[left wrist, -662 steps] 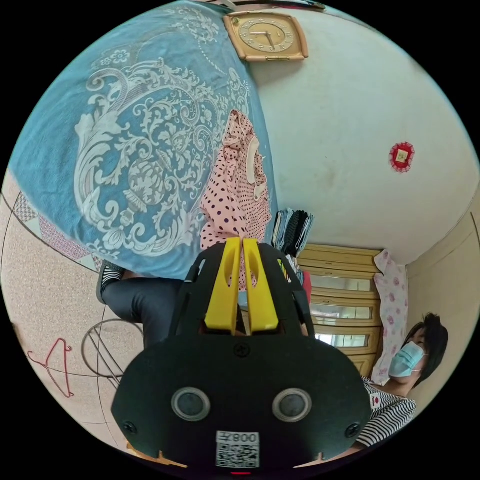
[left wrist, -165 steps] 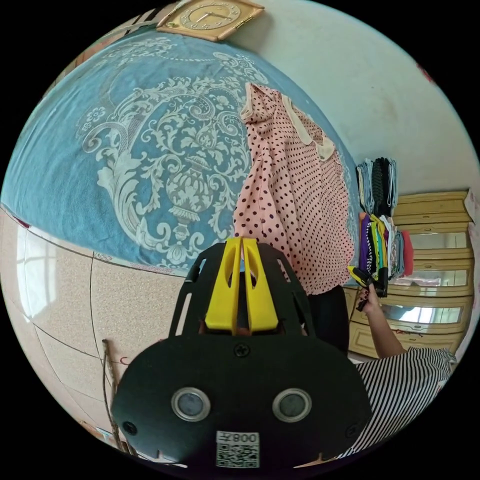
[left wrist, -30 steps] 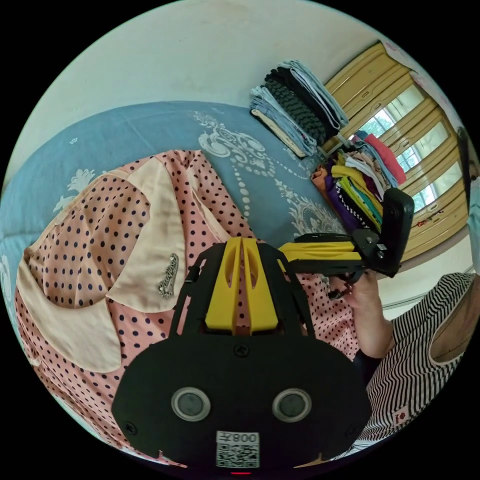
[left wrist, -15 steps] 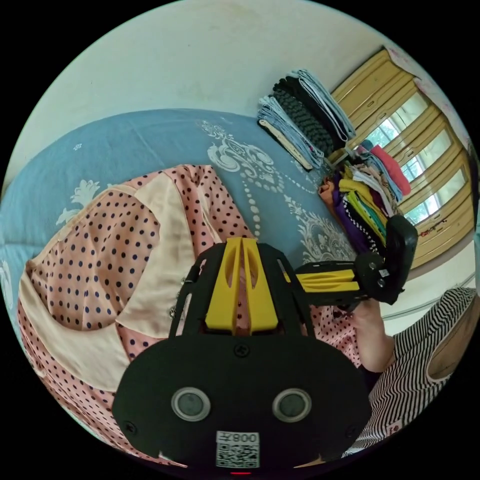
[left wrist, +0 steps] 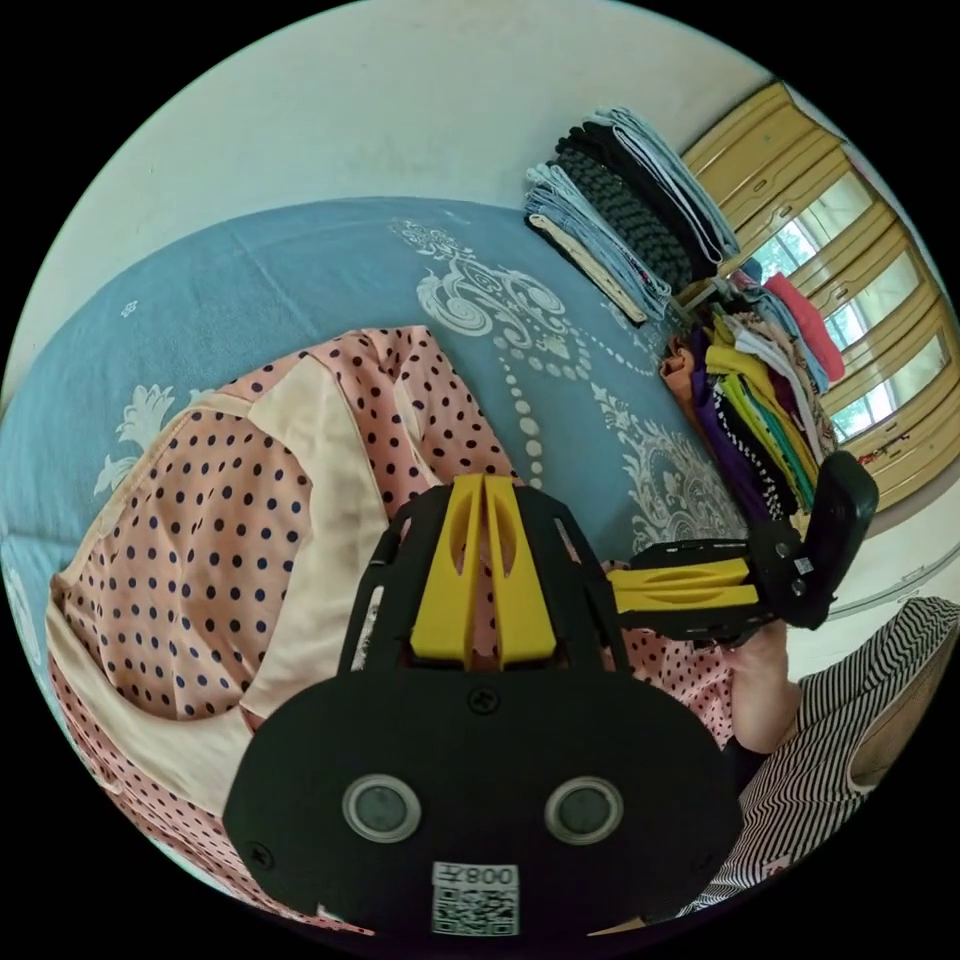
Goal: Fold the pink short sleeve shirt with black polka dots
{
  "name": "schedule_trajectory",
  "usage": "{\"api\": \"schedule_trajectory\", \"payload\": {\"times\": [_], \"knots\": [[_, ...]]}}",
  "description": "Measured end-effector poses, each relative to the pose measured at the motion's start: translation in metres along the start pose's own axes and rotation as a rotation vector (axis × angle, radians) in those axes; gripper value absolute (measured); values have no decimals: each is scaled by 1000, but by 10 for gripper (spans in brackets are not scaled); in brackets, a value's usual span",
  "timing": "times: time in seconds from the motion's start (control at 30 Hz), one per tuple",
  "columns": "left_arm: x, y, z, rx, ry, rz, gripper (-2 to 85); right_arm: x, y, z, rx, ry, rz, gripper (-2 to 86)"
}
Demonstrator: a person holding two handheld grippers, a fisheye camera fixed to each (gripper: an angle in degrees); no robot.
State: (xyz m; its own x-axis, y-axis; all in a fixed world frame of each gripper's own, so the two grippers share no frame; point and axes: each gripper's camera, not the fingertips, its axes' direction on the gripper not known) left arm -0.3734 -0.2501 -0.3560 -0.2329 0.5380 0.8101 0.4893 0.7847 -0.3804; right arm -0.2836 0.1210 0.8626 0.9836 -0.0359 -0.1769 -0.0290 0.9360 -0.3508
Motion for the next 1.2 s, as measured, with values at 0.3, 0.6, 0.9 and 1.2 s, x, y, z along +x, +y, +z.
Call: {"api": "schedule_trajectory", "payload": {"times": [0.3, 0.6, 0.9, 1.2], "knots": [[-16, 96, -25, 105, 95, -18, 4, -40, -33, -30, 70, 83, 9, 2], [-44, 235, -71, 179, 161, -147, 7, -86, -84, -49, 56, 143, 36, 2], [-122, 487, -194, 419, -205, -661, 59, -162, -162, -79, 97, -66, 7, 8], [-174, 605, -197, 366, -221, -757, 88, -365, -334, -9, -46, -155, -378, 55]]}}
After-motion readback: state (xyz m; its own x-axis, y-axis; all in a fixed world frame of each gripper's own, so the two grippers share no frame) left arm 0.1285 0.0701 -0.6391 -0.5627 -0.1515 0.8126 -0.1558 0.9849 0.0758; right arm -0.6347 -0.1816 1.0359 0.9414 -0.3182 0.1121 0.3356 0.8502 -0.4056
